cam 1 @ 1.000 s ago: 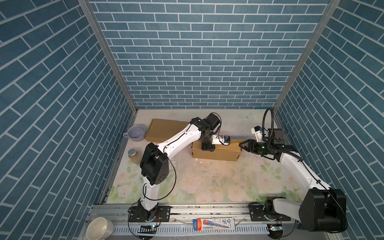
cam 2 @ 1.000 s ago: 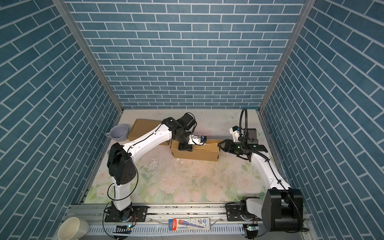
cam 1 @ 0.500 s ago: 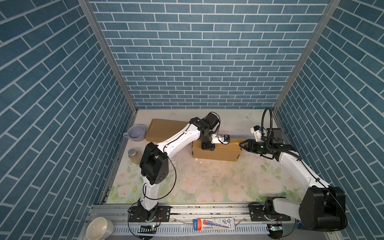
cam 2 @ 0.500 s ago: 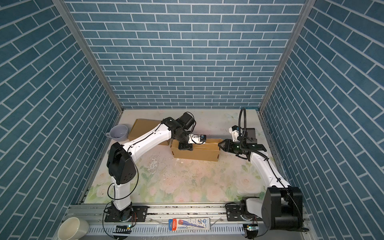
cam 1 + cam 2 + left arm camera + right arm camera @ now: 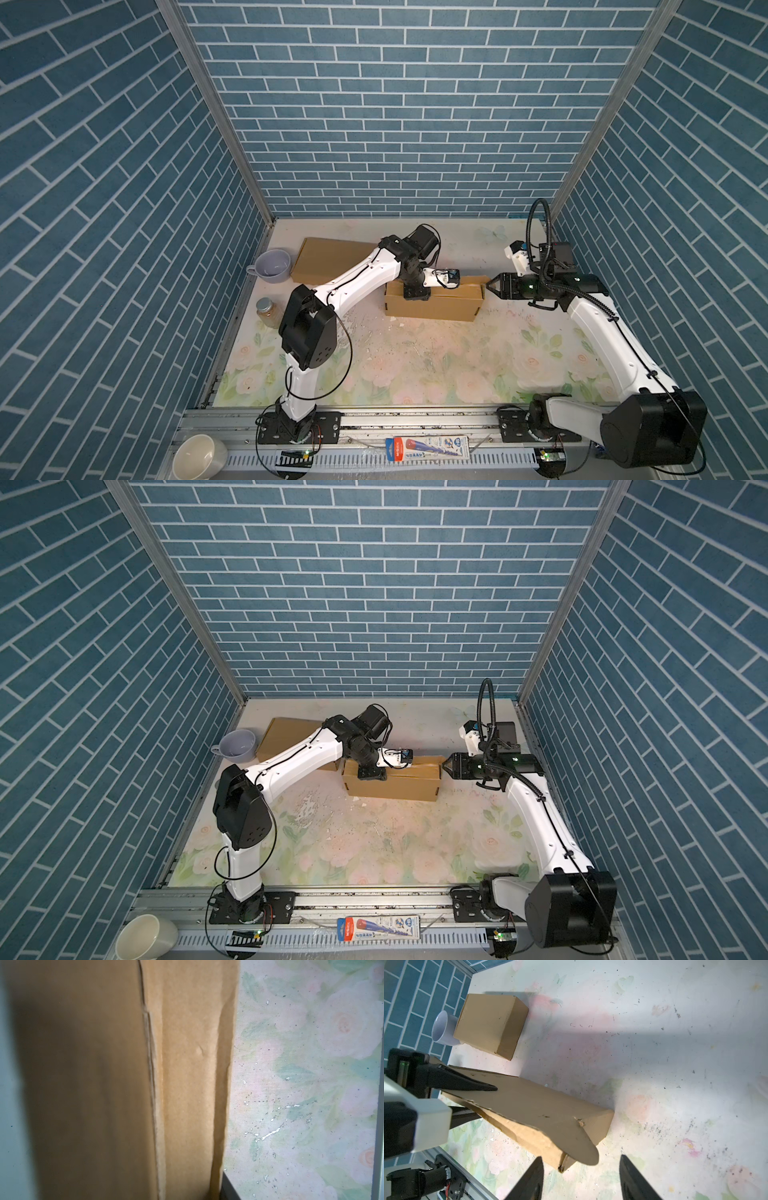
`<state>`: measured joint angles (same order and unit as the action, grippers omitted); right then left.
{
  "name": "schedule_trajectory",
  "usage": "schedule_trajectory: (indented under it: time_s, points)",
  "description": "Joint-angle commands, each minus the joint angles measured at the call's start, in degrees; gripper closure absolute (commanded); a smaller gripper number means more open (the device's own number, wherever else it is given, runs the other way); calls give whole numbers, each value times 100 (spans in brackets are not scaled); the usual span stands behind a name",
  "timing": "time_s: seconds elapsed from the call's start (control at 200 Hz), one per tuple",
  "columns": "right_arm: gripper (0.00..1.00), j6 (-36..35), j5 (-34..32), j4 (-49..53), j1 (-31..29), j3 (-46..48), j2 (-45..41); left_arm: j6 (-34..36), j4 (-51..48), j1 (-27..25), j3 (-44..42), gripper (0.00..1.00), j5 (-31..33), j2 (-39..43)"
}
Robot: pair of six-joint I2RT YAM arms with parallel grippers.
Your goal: Fold the paper box
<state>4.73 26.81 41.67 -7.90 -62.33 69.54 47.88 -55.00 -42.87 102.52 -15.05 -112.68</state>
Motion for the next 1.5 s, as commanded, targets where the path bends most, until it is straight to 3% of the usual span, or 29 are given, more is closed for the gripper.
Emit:
schedule_trajectory:
  time_s: [0.0, 0.445, 0.66, 1.175, 1.495]
  points:
    - [46, -683, -508, 609, -227, -533, 218, -84, 86, -34, -366, 69, 54, -698]
    - [74, -1097, -1177, 1168, -773, -1317, 859, -69, 91, -32, -371, 70, 50, -685]
    - [100, -892, -1323, 1202, -890, -1397, 947, -71, 86, -27, -356, 70, 46, -689]
    - [100, 1040, -766, 761, -892, -1234, 1014, -95, 73, -34, -320, 72, 29, -720]
    - [100, 1378, -835, 254, -893, -517, 827, -104, 69, -37, -329, 72, 24, -720]
